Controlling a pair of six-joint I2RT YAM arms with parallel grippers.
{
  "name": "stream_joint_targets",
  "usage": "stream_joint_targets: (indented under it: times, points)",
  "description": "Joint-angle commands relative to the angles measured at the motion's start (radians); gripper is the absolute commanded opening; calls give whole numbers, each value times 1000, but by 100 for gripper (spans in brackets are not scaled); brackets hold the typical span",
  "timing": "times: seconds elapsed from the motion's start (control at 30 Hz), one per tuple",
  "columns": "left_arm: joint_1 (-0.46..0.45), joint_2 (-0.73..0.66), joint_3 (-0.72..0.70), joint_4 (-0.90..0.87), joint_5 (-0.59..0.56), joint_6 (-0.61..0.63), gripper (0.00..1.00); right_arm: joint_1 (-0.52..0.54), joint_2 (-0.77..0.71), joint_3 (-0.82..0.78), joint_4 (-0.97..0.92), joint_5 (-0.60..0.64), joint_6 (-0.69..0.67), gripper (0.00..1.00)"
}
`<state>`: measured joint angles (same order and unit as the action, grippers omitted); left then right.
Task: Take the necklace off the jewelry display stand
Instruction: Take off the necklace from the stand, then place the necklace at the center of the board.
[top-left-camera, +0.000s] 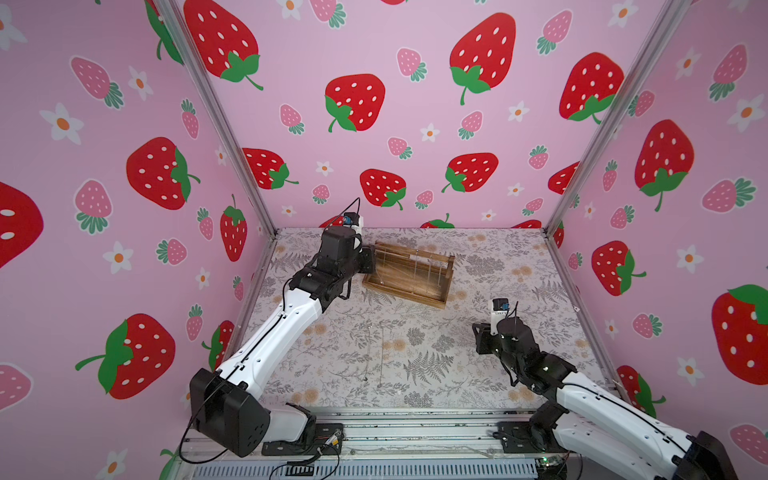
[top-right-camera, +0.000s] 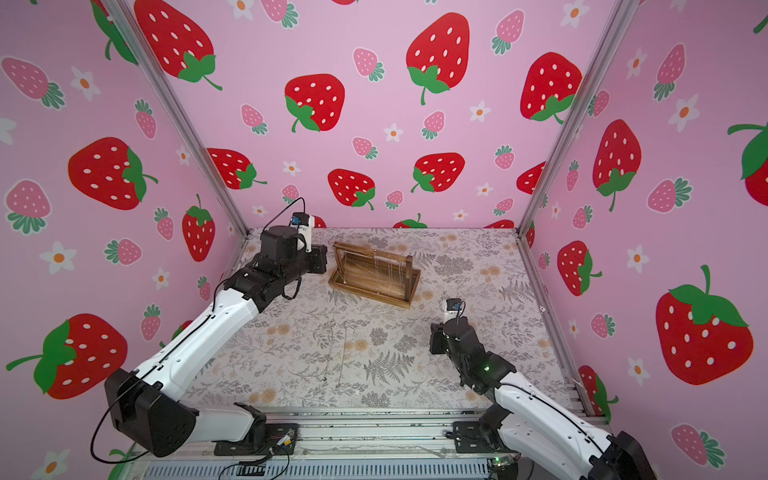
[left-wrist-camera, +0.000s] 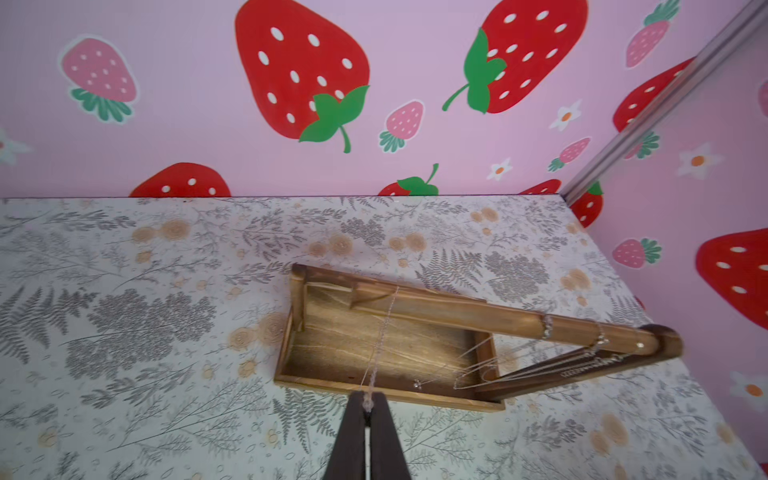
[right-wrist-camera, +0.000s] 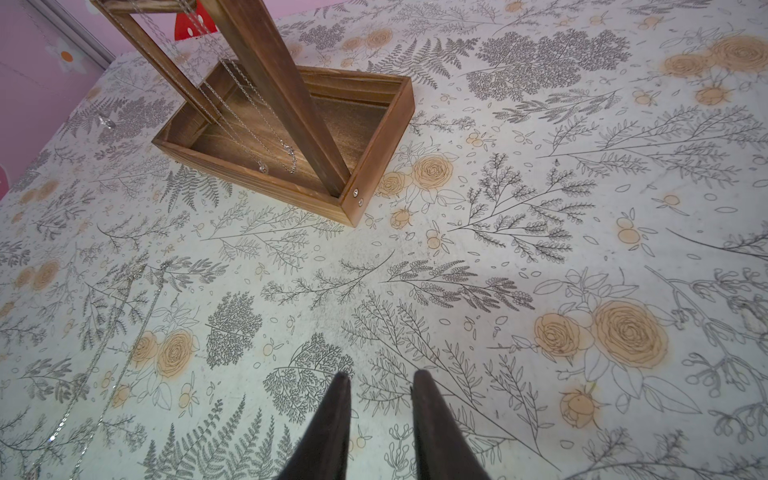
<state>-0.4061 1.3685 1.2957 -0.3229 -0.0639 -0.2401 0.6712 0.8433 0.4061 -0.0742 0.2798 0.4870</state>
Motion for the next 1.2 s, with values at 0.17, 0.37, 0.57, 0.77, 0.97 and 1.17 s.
stream_joint_targets:
  times: [0.17, 0.37, 0.57, 0.77, 0.97, 1.17]
  points:
    - [1, -113, -60, -108, -58, -5, 0, -6, 48, -6, 81, -94, -39, 31]
    - [-28, -287, -129, -192, 109, -34, 0, -6, 28, -42, 207, -302, -79, 31]
    - [-45, -445, -130, -279, 425, -53, 0, 15, -10, 114, 168, -712, -27, 35]
    - [-58, -532, -158, -295, 741, -125, 0, 81, -6, 336, -20, -970, -101, 46]
    - [-100, -596, -275, -175, 926, -213, 0, 180, 24, 429, -83, -1049, -156, 50]
    - [-143, -609, -339, -98, 957, -257, 0, 302, 108, 484, -93, -967, -192, 49]
